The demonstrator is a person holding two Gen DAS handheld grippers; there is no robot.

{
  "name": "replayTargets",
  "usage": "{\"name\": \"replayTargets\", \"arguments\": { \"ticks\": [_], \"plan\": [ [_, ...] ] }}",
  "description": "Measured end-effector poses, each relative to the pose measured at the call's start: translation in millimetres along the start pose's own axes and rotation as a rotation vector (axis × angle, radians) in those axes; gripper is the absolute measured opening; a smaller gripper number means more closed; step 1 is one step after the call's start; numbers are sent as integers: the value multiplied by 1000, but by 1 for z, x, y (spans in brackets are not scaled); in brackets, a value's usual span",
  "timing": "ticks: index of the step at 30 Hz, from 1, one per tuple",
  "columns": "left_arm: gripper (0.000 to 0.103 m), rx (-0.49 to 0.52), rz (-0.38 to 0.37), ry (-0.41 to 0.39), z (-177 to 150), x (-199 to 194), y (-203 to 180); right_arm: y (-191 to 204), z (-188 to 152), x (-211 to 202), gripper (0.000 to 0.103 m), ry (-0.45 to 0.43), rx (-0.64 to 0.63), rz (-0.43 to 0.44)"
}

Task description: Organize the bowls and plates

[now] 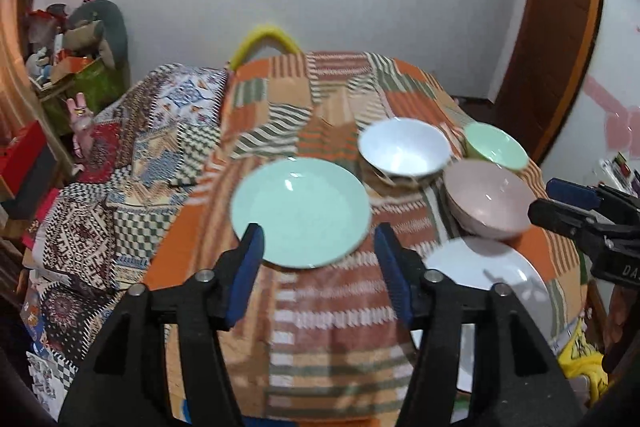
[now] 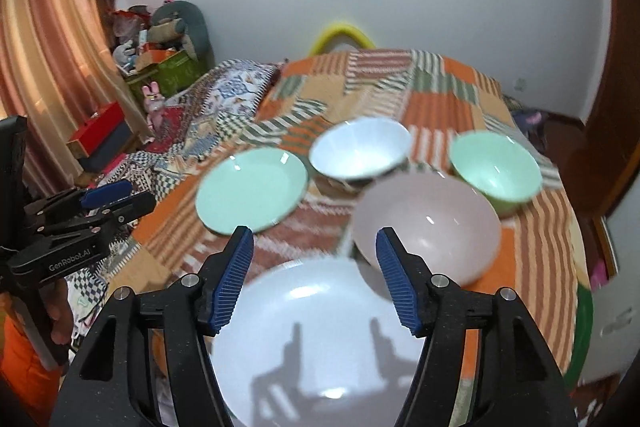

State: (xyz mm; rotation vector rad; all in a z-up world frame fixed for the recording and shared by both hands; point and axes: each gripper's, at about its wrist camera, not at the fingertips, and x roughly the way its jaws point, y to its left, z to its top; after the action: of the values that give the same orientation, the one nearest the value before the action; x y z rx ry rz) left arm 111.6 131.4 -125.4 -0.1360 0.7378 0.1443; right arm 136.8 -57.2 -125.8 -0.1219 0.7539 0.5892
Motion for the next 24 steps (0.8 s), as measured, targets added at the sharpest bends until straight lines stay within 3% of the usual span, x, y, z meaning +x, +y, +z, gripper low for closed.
{"name": "replayTargets", "arguments": {
  "ticks": [3, 11, 20, 24],
  "plan": [
    [61, -13, 27, -4, 7, 7, 15, 8, 10, 13, 66, -10, -17, 14],
    [64, -65, 58, 61, 20, 55, 56, 10, 28, 58, 66, 34, -1, 60],
    [64, -125, 42, 171, 15, 131, 97, 12, 39, 118, 66, 160, -10, 88],
    [63, -145, 34, 205, 12, 154, 109, 15, 37, 146, 50, 234, -28, 91]
  ]
}}
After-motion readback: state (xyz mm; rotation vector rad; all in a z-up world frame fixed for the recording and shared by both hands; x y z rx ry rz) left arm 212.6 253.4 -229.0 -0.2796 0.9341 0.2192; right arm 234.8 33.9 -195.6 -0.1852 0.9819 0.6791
